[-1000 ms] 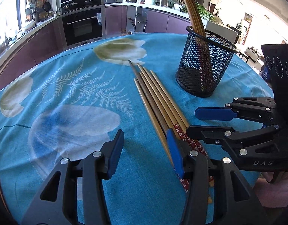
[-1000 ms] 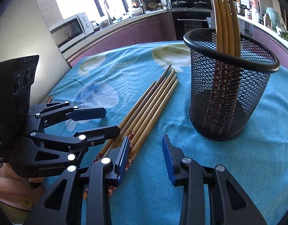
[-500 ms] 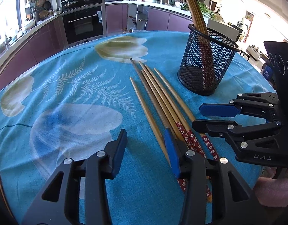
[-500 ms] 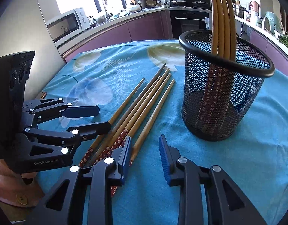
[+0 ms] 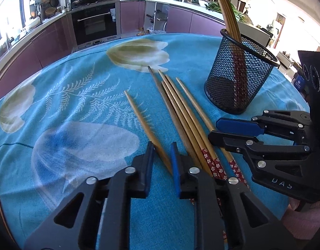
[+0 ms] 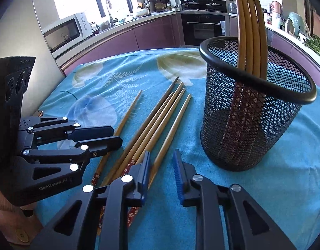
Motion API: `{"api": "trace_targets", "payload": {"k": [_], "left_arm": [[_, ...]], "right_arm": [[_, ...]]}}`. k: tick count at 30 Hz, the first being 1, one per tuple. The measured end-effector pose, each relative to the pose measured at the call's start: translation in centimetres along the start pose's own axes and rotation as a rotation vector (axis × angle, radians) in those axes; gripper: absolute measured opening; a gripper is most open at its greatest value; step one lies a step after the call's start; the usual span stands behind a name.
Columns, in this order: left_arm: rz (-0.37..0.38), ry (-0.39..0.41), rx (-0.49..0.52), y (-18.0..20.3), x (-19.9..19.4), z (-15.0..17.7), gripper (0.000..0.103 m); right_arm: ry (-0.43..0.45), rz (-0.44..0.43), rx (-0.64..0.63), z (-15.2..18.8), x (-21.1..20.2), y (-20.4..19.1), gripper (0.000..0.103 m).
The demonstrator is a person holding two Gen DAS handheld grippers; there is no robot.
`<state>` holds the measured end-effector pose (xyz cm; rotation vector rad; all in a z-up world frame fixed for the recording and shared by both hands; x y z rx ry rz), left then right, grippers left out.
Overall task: Organize utensils
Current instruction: 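Grasp a chopstick with the left tool while the right tool grasps another, then lift both chopsticks upright and lower them toward the mesh cup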
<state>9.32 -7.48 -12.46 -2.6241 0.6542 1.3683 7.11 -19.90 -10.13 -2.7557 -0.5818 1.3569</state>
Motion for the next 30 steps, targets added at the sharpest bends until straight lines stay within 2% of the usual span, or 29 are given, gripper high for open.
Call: {"api": "trace_targets", "payload": {"k": [4, 10, 14, 18, 24, 30], "left_arm": [[0.009, 0.002, -0.036, -0.3, -0.1, 0.1, 0.008], [0.021, 0.023, -0.075, -0.7, -0.6, 0.4, 0.008], [0.046, 0.034, -0.063, -0.3, -1.2, 0.7, 0.008], [0.059, 0.024, -0.036, 0.3, -1.0, 0.9, 0.008], [0.066, -0.01, -0.005, 0.5, -0.3, 1.1, 0.009], [0.071, -0.022, 0.011, 0.4, 0.2, 0.6, 0.01]], "right_arm": [[0.004, -0.028, 0.041, 0.2, -0.2, 0.5, 0.01], [0.04, -0.054, 0.098, 0.3, -1.5, 1.5, 0.006], [0.052, -0.069, 0.07, 0.2, -2.3, 1.2, 0.006], [0.022, -0.089, 0.035, 0.3, -1.9, 0.5, 0.006], [-0.02, -0.053, 0.002, 0.5, -0.8, 0.2, 0.009], [-0.019, -0.039, -0.008, 0.1, 0.0, 0.3, 0.01]]}}
Point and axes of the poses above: each gripper's, at about its wrist camera, not at the fingertips, and x roughly the way its jaws point, y to its right, z to its underside, the point moved 2 cm from there along x, roughly the way its jaws point, and after that the axes turned 1 degree about -x, right-handed, at the moved point
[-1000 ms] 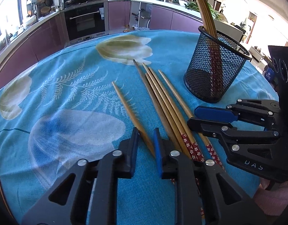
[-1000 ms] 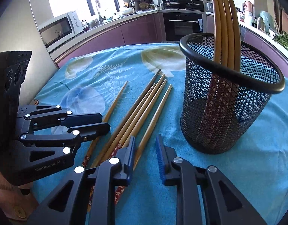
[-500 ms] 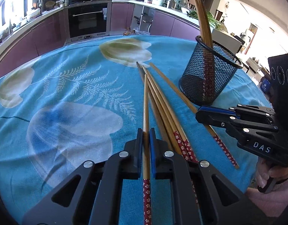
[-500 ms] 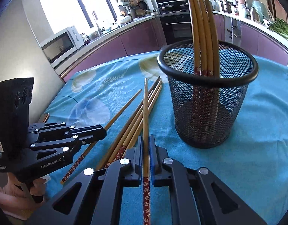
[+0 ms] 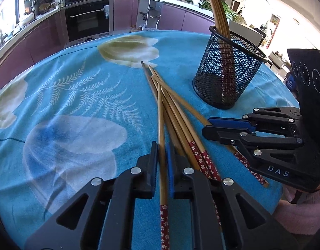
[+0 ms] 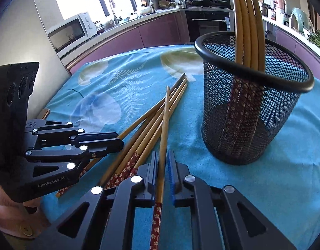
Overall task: Organize utensils
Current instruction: 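Lift both chopsticks upright and lower them toward the mesh cup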
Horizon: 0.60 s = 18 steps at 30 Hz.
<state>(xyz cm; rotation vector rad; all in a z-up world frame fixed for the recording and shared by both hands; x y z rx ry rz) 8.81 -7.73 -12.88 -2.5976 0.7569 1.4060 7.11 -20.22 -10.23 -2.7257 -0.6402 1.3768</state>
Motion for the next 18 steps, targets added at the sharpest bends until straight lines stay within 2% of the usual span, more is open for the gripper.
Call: {"api": "trace_targets", "payload": {"k": [9, 18], "left_arm": [[-0.011, 0.006, -0.008, 0.1, 0.1, -0.7, 0.007], [0.05, 0.093, -0.003, 0.5, -3.7, -1.5, 0.007]], "right_arm": [[0.026, -0.014, -0.003, -0.3, -0.7, 0.1, 0.006], [0.142, -0.031, -0.031, -1.2, -4.9, -0.4, 0.006]]}}
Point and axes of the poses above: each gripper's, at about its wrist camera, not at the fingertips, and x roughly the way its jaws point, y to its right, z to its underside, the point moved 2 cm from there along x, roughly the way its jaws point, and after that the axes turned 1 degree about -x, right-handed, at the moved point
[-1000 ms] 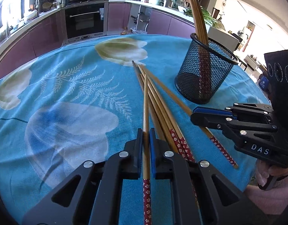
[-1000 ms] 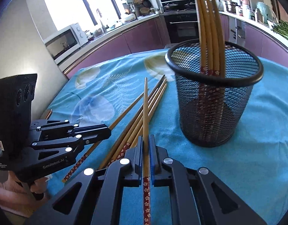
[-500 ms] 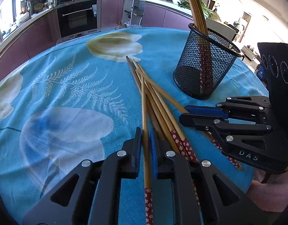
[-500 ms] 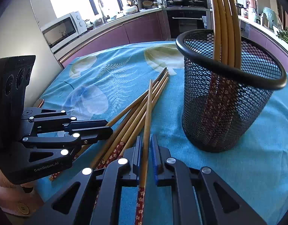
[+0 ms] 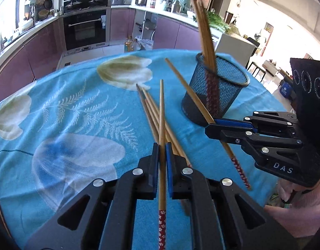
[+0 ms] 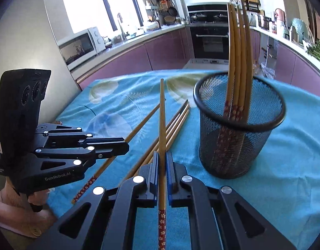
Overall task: Organize utensils
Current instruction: 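Lift both chopsticks upright and lower them toward the mesh cup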
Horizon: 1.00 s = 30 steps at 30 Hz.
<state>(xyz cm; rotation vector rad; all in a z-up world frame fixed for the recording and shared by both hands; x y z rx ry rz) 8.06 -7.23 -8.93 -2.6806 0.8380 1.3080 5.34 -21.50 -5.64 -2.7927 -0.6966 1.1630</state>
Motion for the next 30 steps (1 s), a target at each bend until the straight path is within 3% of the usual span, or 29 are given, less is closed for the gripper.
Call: {"api": "trace_targets", "payload": {"k": [15, 30], "left_arm": [[0.116, 0.164, 0.017, 1.5, -7.7, -2.4, 0.007], [0.221, 0.296, 0.014, 3.4, -9.7, -7.7, 0.007]], "right_arm": [[0.166, 0.02, 0.002, -2.2, -5.8, 1.0, 0.006], [0.296, 0.046, -0.023, -6.1, -9.4, 2.4, 0.006]]}}
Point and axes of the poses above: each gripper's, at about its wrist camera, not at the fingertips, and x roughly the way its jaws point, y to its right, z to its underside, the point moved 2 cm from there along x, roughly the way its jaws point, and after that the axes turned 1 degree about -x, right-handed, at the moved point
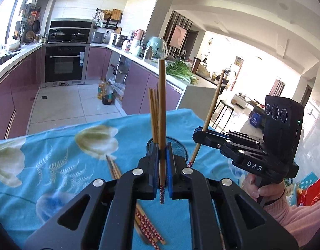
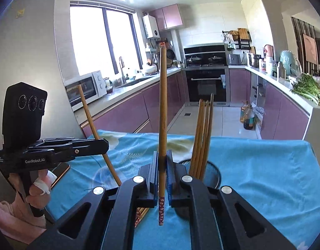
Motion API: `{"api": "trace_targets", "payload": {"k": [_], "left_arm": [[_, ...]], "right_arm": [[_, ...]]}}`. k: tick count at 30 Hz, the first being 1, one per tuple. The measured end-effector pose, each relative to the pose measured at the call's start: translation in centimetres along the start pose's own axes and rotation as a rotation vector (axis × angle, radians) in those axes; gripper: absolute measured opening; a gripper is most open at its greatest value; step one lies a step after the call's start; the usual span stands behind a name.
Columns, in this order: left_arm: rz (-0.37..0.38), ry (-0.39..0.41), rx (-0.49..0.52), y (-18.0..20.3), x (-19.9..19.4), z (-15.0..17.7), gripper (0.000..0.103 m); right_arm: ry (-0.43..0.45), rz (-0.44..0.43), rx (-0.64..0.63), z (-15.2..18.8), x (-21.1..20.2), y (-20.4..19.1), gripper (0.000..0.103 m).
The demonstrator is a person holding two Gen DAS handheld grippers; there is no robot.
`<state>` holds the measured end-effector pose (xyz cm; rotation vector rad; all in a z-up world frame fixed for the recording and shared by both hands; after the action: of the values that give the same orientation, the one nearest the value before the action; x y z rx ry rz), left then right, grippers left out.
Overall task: Organize utensils
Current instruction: 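Lift both chopsticks upright and lower them toward the mesh cup, then lower the chopsticks into the mesh cup and open both tools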
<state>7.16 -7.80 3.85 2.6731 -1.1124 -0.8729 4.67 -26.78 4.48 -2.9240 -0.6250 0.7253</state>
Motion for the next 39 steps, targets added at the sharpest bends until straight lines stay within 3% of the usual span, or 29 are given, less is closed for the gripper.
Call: {"api": "trace_targets", "payload": {"k": [8, 16, 26, 33, 39], "left_arm": [[0.022, 0.055, 0.022, 1.4, 0.8, -3.7, 0.007], [-0.017, 0.069, 0.077, 2.7, 2.4, -5.6, 0.007], [-0.067, -0.099, 0.16, 3.0, 6.3, -3.3, 0.007], [-0.072, -0.197, 0.158, 2.2, 8.8, -2.1, 0.007], [-0.071, -0.232, 0.124, 1.2, 10.3, -1.9, 0.008]], "right_arm": [[0.063, 0.037, -0.017, -2.3, -0.8, 0.7, 0.006], [0.068, 0.067, -0.011, -3.1, 0.6, 2.1, 0.006], [-0.05, 0.088, 0.003, -0.9, 3.6, 2.7, 0.006], [-0.145, 0.096, 0.022, 0.6, 5.1, 3.4, 0.006], [-0.191, 0.102, 0.034, 1.1, 6.5, 3.6, 0.007]]}}
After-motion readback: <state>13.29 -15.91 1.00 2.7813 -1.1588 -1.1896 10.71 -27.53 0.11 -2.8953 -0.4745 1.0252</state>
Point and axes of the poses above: each gripper's, at about its wrist camera, not at the fingertips, and x roughly the way its jaws point, y to its right, z to its underside, the point moved 2 cm from there along x, roughly the way its jaws point, and after that the axes turned 1 degree about -x, right-handed, at the moved point
